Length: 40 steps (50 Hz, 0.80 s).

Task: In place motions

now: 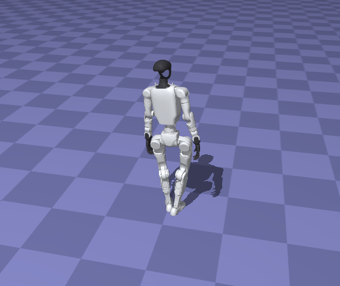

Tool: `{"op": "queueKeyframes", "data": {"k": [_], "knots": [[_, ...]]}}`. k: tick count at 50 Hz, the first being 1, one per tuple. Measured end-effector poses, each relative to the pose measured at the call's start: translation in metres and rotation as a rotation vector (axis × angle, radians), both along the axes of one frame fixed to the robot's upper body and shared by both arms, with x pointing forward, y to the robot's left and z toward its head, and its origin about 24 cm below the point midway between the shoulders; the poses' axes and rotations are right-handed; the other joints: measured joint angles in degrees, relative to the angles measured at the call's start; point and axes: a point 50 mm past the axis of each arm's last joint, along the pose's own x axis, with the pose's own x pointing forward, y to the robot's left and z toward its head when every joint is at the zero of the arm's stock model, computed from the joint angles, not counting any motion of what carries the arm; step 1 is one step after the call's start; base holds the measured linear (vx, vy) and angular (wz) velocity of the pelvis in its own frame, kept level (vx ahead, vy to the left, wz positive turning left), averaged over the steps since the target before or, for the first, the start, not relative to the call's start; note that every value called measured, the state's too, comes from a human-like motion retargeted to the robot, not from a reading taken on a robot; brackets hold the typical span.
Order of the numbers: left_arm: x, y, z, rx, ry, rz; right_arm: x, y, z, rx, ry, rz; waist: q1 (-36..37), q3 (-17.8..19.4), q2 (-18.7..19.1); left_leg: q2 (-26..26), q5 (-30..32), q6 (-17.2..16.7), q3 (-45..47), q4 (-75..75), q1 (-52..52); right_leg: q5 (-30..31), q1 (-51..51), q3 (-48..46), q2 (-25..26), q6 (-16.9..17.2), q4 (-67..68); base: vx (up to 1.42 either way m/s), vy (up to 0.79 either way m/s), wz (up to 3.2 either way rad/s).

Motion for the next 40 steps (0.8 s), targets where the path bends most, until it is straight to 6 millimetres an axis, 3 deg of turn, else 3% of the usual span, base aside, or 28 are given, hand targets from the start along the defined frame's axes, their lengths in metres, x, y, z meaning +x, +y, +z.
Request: {"op": "queueKeyframes", "data": {"k": [3, 8, 13, 16, 19, 21, 23, 25, 30, 35, 37, 40], "knots": [[0.022, -0.002, 0.001, 0.009, -0.029, -0.165, -0.001, -0.001, 0.000, 0.005, 0.017, -0.012, -3.1, 0.6, 2.3, 2.1, -0.7, 0.1, 4.0, -0.3, 0.3, -2.4, -0.7, -0.8, 0.4, -0.9, 0.7, -0.25, -0.07, -1.54], [0.055, -0.012, 0.003, -0.006, -0.081, -0.372, 0.010, -0.006, 0.002, 0.025, 0.022, 0.021, -5.3, 0.7, 5.7, 5.8, -3.3, -0.2, 15.3, -0.6, 0.6, -5.6, 0.6, -12.1, -2.7, -1.9, 0.6, -0.32, -0.03, -2.86], [0.077, -0.018, 0.006, -0.017, -0.149, -0.397, 0.034, -0.007, 0.005, -0.003, -0.016, 0.011, -4.9, 0.4, 8.4, 9.6, -7.1, -2.6, 31.6, 0.0, 2.4, -7.8, 3.8, -29.4, -6.9, -0.2, -0.1, -0.42, -0.05, -3.99], [0.073, -0.018, 0.005, -0.018, -0.157, -0.334, 0.043, -0.003, 0.006, -0.001, -0.032, -0.011, -3.5, -0.8, 9.4, 10.9, -8.7, -5.2, 44.4, -0.2, 5.4, -8.0, 5.8, -39.9, -8.2, -0.1, -0.3, -0.25, -0.03, -4.22], [0.057, -0.016, 0.002, -0.004, -0.132, -0.248, 0.048, 0.002, 0.006, 0.017, -0.041, -0.021, -1.9, -2.0, 9.1, 10.5, -9.2, -8.1, 57.4, -0.8, 9.2, -7.6, 6.4, -43.3, -9.1, 1.0, -0.6, -0.20, -0.21, -3.67], [0.042, -0.015, 0.000, 0.005, -0.098, -0.181, 0.051, 0.007, 0.006, 0.034, -0.046, -0.013, -2.2, -2.8, 8.1, 9.5, -9.0, -10.0, 64.2, -0.7, 11.5, -5.5, 5.9, -42.7, -9.8, 2.3, -1.7, -0.22, -0.39, -2.95], [0.026, -0.013, -0.001, 0.012, -0.060, -0.117, 0.053, 0.013, 0.005, 0.054, -0.052, 0.004, -3.7, -3.5, 7.2, 8.9, -8.4, -11.7, 68.7, -0.4, 13.6, -0.6, 4.5, -39.9, -10.1, 1.0, -2.7, -0.16, -0.30, -2.45], [0.013, -0.009, -0.001, 0.020, -0.022, -0.073, 0.055, 0.019, 0.005, 0.072, -0.058, 0.021, -5.3, -4.1, 6.6, 9.2, -7.3, -12.3, 71.5, 0.2, 15.2, -1.1, 2.0, -34.4, -10.4, 1.1, -0.7, -0.14, -0.30, -1.99], [0.001, -0.006, -0.001, 0.048, 0.042, -0.116, 0.049, 0.021, 0.004, 0.076, -0.047, -0.021, -11.4, -4.4, 6.4, 12.1, -3.7, -12.2, 71.0, 3.0, 17.9, -3.4, -2.2, -26.4, -11.7, 1.2, 4.5, -0.12, -0.39, -1.41], [0.020, -0.010, -0.001, 0.044, -0.007, -0.183, 0.035, 0.006, 0.003, 0.025, 0.008, -0.134, -15.7, -5.6, 4.7, 13.7, 1.5, -9.9, 67.0, 6.9, 21.1, -4.8, -4.4, -18.3, -12.6, 1.7, 6.7, -0.03, -0.28, -1.18], [0.029, -0.014, -0.001, 0.029, -0.042, -0.179, 0.029, -0.002, 0.004, -0.001, 0.029, -0.175, -16.0, -6.6, 3.1, 15.1, 3.3, -8.0, 62.6, 11.6, 21.6, -5.2, -5.1, -15.1, -13.9, 2.0, 7.3, 0.05, -0.27, -1.34], [0.049, -0.023, -0.001, -0.012, -0.127, -0.143, 0.023, -0.017, 0.007, -0.058, 0.057, -0.251, -14.2, -7.6, 0.1, 21.4, 3.9, -0.6, 48.1, 28.3, 17.9, -5.7, -6.1, -7.6, -15.1, 1.2, 7.6, 0.08, -0.21, -1.97]]}}
